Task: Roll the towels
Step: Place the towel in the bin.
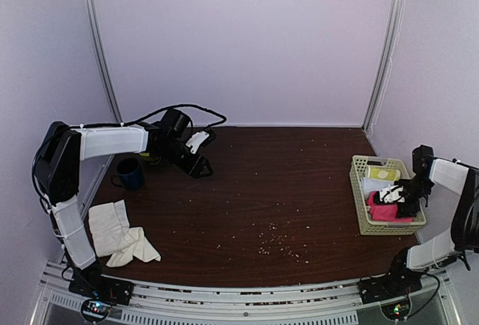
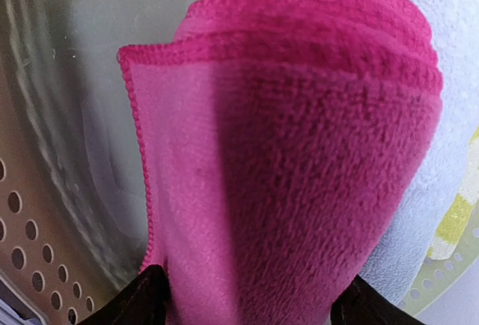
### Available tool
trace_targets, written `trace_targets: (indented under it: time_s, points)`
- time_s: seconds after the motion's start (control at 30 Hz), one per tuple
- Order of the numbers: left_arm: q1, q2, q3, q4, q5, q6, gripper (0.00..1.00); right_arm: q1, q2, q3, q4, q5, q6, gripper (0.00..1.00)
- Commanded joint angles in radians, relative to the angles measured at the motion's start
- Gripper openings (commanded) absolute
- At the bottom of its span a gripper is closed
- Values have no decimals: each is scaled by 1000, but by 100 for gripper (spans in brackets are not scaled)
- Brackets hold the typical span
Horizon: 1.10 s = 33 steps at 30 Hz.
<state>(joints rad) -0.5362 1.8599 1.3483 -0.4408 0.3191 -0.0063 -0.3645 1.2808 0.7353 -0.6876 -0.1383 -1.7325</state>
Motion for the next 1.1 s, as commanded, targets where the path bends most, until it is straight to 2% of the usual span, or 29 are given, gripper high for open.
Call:
trace_targets:
  time_s: [0.0, 0.07, 0.1, 0.13, 0.37, 0.53, 0.57, 0.67, 0.9, 1.07]
  points:
    - [9, -13, 7, 31, 28, 0, 50, 7, 1, 23, -70, 44, -5, 76]
    - [9, -16, 6, 30, 31, 0, 50, 10, -3, 21, -77, 54, -7, 77]
    - [10, -17, 6, 30, 30, 0, 50, 10, -10, 20, -78, 60, -7, 82]
    - [10, -19, 5, 31, 30, 0, 50, 10, -16, 24, -77, 62, -5, 84]
    - [9, -21, 8, 31, 45, -3, 50, 22, -4, 62, 0, 66, 97, 86]
    - [9, -26, 5, 31, 48, -4, 50, 29, -17, 0, 38, 94, 72, 87]
    - [9, -27, 4, 31, 46, -3, 50, 29, -23, -9, 35, 100, 67, 97]
    - [10, -28, 5, 31, 49, -7, 50, 63, -39, -41, 53, 109, 72, 100]
    - [10, -28, 4, 31, 52, -10, 50, 84, -42, -105, 363, 140, 226, 100]
    - [10, -28, 7, 31, 58, -14, 50, 85, -42, -99, 422, 128, 239, 100]
